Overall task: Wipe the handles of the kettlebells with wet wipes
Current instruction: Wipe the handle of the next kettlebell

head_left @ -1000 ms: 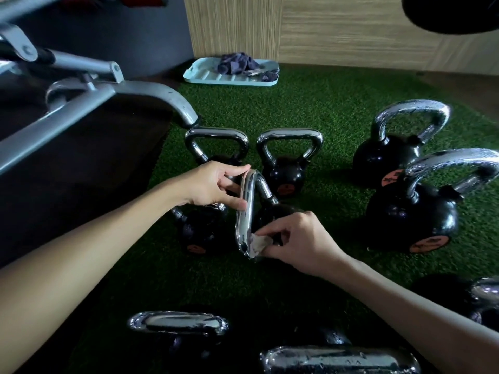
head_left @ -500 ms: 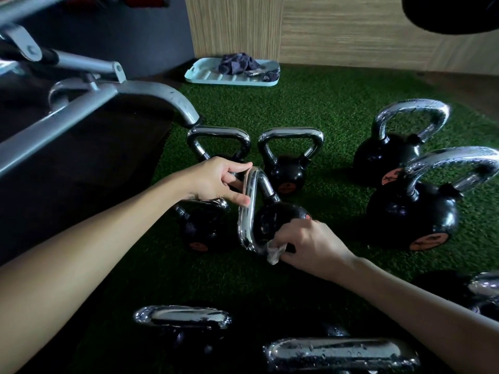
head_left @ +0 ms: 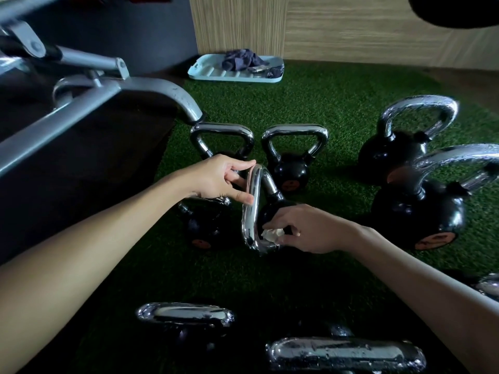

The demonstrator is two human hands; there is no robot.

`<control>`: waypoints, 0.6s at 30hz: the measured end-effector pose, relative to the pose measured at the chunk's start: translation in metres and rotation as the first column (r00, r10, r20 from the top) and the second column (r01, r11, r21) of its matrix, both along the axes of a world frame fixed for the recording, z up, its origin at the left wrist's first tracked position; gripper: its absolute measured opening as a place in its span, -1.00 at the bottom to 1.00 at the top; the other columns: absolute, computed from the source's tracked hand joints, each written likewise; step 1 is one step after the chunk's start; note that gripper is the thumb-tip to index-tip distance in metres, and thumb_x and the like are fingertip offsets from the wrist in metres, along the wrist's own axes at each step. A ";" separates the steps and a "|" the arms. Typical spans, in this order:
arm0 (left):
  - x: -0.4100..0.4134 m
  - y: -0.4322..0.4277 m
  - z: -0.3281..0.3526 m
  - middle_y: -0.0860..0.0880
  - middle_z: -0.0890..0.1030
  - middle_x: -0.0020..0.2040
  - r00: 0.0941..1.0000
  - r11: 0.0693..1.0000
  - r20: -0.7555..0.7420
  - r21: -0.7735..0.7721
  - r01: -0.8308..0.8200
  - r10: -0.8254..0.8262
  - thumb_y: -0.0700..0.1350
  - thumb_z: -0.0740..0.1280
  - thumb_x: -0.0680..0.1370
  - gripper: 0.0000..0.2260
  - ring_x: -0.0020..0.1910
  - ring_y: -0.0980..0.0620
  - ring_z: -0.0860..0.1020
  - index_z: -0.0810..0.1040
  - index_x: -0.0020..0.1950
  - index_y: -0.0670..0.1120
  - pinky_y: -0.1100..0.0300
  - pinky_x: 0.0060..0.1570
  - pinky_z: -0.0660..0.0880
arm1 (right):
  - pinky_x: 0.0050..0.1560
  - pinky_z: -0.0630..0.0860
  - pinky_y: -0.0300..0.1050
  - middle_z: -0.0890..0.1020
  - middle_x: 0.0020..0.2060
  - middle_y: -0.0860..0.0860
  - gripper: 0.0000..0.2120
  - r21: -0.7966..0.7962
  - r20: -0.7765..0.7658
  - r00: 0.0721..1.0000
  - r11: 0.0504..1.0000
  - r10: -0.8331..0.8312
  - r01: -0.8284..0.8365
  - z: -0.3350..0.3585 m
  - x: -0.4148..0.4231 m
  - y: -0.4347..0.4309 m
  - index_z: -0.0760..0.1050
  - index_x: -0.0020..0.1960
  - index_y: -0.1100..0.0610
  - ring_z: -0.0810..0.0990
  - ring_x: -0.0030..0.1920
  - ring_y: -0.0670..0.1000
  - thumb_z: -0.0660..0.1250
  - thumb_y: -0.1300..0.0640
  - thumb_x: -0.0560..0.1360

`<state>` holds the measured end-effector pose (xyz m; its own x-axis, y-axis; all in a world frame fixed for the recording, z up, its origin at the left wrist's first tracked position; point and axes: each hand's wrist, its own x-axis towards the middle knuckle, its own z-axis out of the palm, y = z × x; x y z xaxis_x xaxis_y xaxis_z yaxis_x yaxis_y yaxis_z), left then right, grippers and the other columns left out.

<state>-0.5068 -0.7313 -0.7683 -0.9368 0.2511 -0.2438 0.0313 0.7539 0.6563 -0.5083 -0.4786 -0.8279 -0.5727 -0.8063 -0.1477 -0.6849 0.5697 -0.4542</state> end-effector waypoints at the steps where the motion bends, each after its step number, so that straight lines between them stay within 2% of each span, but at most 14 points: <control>1: -0.001 -0.001 -0.001 -0.10 0.54 0.42 1.000 1.000 -0.004 -0.002 0.002 -0.002 0.19 0.61 0.33 -0.09 0.04 0.42 0.42 0.24 0.59 0.24 0.16 0.22 0.42 | -0.12 0.30 -0.55 0.62 0.16 -0.15 -0.70 -0.017 0.016 1.000 1.000 -0.019 0.019 -0.001 -0.002 -0.001 0.62 0.31 -0.06 0.42 -0.13 -0.53 0.40 0.02 0.58; 4: -0.003 -0.003 -0.003 -0.05 0.58 0.38 1.000 1.000 -0.001 0.000 -0.007 0.007 0.19 0.62 0.31 -0.07 -0.03 0.43 0.22 0.24 0.59 0.24 0.16 0.18 0.44 | -0.12 0.34 -0.50 0.70 0.04 -0.19 -0.72 -0.066 0.052 0.997 0.996 -0.053 0.057 -0.001 -0.004 -0.007 0.68 0.22 -0.07 0.53 -0.18 -0.38 0.46 0.11 0.53; 6: -0.004 -0.005 -0.003 -0.02 0.63 0.33 1.000 1.000 0.013 -0.001 -0.002 0.002 0.21 0.63 0.28 -0.05 -0.02 0.41 0.23 0.25 0.58 0.25 0.15 0.16 0.45 | -0.17 0.38 -0.46 0.68 -0.17 -0.29 -0.72 -0.107 0.150 0.986 0.990 -0.070 0.087 0.003 -0.002 -0.010 0.69 0.20 -0.02 0.56 -0.24 -0.35 0.49 0.16 0.51; 8: -0.003 -0.006 -0.004 0.01 0.66 0.27 1.000 1.000 0.024 0.004 0.003 -0.004 0.20 0.63 0.27 -0.04 0.01 0.41 0.38 0.25 0.59 0.23 0.13 0.21 0.46 | -0.24 0.38 -0.48 0.64 -0.29 -0.35 -0.70 -0.164 0.289 0.955 0.978 -0.074 0.125 0.005 -0.001 -0.011 0.69 0.21 0.04 0.56 -0.28 -0.38 0.51 0.20 0.49; 10: -0.002 -0.007 -0.005 0.04 0.68 0.24 1.000 1.000 0.019 0.013 0.000 -0.001 0.17 0.63 0.29 -0.05 -0.15 0.46 0.57 0.25 0.59 0.21 0.16 0.14 0.44 | -0.24 0.39 -0.49 0.67 -0.23 -0.32 -0.70 -0.179 0.352 0.933 0.972 -0.078 0.149 0.003 0.000 -0.012 0.68 0.22 0.04 0.57 -0.27 -0.39 0.50 0.19 0.51; 11: -0.002 -0.007 -0.006 0.03 0.68 0.23 1.000 1.000 0.014 0.014 -0.002 0.001 0.15 0.63 0.30 -0.06 -0.15 0.46 0.57 0.25 0.60 0.20 0.17 0.10 0.42 | -0.22 0.41 -0.48 0.69 -0.18 -0.28 -0.72 -0.168 0.366 0.926 0.973 -0.088 0.159 0.002 0.000 -0.014 0.68 0.22 0.03 0.58 -0.26 -0.38 0.49 0.17 0.52; 13: -0.001 -0.007 -0.006 0.00 0.66 0.23 1.000 1.000 0.001 0.014 -0.009 0.009 0.15 0.63 0.31 -0.07 0.01 0.40 0.39 0.26 0.59 0.21 0.16 0.16 0.46 | -0.06 0.50 -0.38 0.73 -0.10 -0.22 -0.76 -0.145 0.347 0.929 0.971 -0.130 0.190 0.000 0.000 -0.018 0.70 0.18 -0.02 0.64 -0.14 -0.34 0.50 0.12 0.52; 14: -0.001 -0.007 -0.006 0.01 0.64 0.24 1.000 1.000 -0.001 0.016 -0.015 0.015 0.15 0.63 0.31 -0.07 0.01 0.39 0.31 0.26 0.59 0.21 0.11 0.26 0.47 | 0.03 0.54 -0.28 0.74 -0.08 -0.19 -0.78 -0.152 0.350 0.925 0.965 -0.149 0.212 -0.001 0.000 -0.020 0.71 0.14 -0.04 0.66 -0.09 -0.30 0.51 0.11 0.51; 15: -0.001 -0.006 -0.005 0.01 0.62 0.23 1.000 1.000 0.001 0.019 -0.017 0.017 0.15 0.63 0.30 -0.07 0.00 0.39 0.28 0.27 0.59 0.21 0.06 0.31 0.46 | 0.04 0.55 -0.26 0.75 -0.10 -0.17 -0.81 -0.177 0.389 0.909 0.957 -0.147 0.231 -0.004 -0.001 -0.022 0.72 0.11 -0.03 0.66 -0.09 -0.27 0.51 0.13 0.51; 18: -0.002 -0.005 -0.005 -0.05 0.60 0.27 1.000 0.999 0.013 0.028 -0.022 0.021 0.17 0.64 0.29 -0.06 -0.03 0.39 0.25 0.27 0.59 0.22 0.02 0.31 0.47 | -0.10 0.49 -0.35 0.75 -0.18 -0.09 -0.85 -0.273 0.532 0.839 0.915 -0.112 0.296 -0.006 0.005 -0.024 0.73 0.05 0.09 0.65 -0.17 -0.22 0.50 0.24 0.50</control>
